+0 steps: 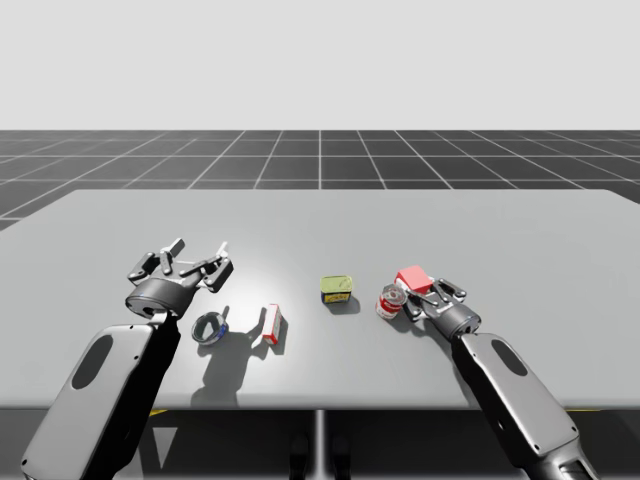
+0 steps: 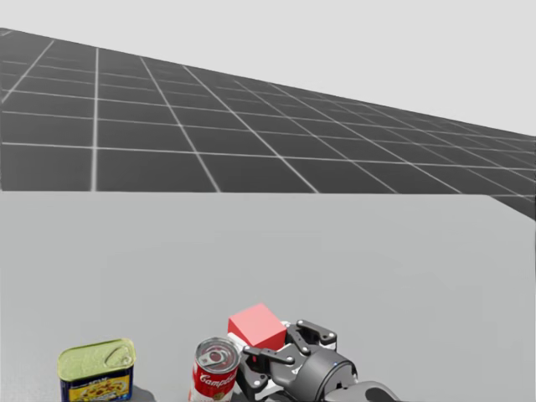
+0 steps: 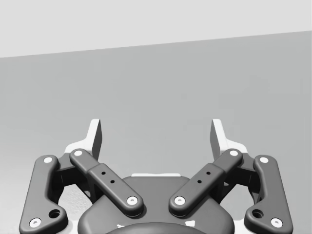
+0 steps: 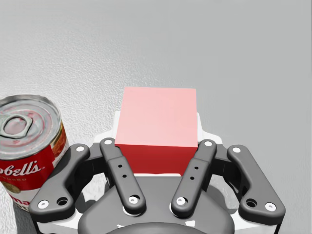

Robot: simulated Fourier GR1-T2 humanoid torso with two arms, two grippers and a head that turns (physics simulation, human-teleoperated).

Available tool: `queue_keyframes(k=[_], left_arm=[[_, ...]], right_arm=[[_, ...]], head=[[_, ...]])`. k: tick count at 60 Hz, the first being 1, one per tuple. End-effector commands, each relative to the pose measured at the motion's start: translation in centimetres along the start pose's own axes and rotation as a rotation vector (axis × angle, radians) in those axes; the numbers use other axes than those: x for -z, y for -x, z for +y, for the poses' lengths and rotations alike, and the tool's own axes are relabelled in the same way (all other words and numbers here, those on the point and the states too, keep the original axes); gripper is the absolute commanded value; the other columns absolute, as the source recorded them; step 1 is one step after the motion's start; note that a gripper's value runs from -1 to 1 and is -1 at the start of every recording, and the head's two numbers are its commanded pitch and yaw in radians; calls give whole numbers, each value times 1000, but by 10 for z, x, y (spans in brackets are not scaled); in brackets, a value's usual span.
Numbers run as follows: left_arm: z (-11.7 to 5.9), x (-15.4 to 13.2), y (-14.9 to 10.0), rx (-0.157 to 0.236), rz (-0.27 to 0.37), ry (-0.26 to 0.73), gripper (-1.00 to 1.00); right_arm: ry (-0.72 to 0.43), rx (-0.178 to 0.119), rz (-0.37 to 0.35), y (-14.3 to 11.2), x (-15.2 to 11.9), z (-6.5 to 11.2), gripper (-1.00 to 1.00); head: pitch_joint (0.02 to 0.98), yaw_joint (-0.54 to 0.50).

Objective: Find the red cube and pick it up.

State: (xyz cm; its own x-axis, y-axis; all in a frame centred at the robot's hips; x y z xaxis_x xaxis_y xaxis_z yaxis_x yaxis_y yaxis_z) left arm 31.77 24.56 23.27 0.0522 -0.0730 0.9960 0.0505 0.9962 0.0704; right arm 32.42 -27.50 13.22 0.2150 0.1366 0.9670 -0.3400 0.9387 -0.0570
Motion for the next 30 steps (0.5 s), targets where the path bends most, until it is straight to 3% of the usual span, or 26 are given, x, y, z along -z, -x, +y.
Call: queue_keyframes(k=[1,13,30], left_arm=[[0,0,0,-7,-1,-2,-1000],[1,0,0,-8,-1,-1,-1000],[2,0,-1,-5,-3,2,-1000]], right_arm=[[121,34,39,16,-1,-6,1000],[138,46,-9,-6,-9,-13,1000],[158,3,-128,-64,-30,-16,1000]], head=[[451,-418],[449,-426],[450,-429]])
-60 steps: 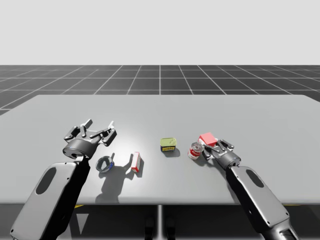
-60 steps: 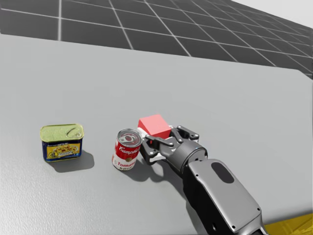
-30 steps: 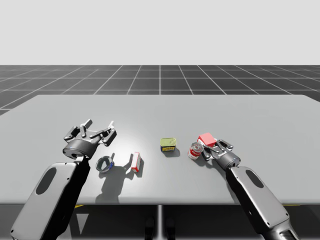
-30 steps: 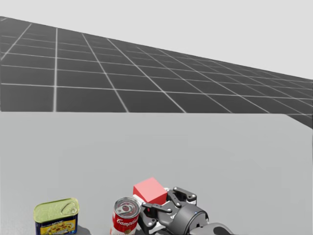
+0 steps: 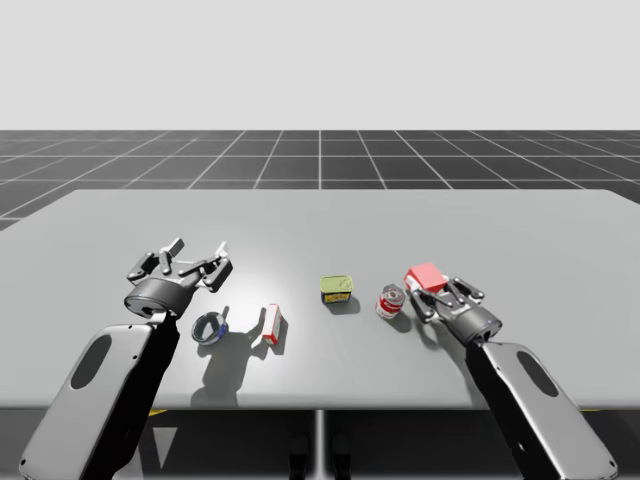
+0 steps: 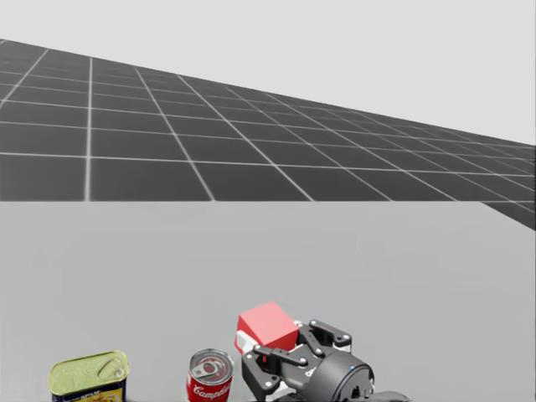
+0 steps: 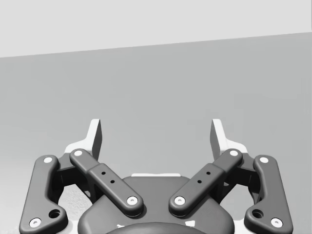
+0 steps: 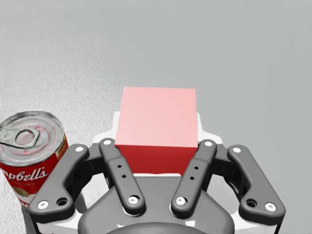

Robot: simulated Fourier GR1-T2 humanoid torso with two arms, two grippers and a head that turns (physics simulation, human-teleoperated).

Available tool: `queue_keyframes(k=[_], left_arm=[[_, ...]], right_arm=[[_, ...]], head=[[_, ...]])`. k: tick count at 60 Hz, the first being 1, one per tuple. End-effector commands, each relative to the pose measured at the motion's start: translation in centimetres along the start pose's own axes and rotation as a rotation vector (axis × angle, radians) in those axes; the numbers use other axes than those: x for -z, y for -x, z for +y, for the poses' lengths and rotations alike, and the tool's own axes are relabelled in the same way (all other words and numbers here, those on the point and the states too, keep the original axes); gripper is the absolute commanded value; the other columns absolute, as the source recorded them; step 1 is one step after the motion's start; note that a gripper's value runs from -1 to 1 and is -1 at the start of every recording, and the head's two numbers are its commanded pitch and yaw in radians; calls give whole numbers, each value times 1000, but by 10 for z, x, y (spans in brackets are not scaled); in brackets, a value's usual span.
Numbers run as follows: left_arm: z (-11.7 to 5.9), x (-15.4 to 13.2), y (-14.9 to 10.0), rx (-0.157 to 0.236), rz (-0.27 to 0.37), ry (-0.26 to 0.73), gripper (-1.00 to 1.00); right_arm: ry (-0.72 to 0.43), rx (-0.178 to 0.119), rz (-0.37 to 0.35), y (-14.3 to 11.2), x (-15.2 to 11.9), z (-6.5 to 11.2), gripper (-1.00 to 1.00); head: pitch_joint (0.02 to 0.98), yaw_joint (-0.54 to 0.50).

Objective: Find the red cube and pick it up.

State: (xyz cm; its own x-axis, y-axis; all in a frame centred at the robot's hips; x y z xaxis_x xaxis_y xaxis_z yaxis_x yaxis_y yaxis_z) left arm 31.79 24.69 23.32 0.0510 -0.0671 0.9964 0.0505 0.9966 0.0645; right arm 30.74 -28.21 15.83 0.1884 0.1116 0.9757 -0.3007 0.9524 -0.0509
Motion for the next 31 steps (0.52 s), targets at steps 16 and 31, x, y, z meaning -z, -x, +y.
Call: queue_keyframes(k=[16,31], left_arm=[[1,0,0,3,-2,0,-1000],[0,0,0,4,-2,0,-1000]], right_arm=[[147,-77,-227,-99,-21,-10,1000],[183,-135,-365,-154,-41,-9,1000]], head=[[451,-437],[449,-436]])
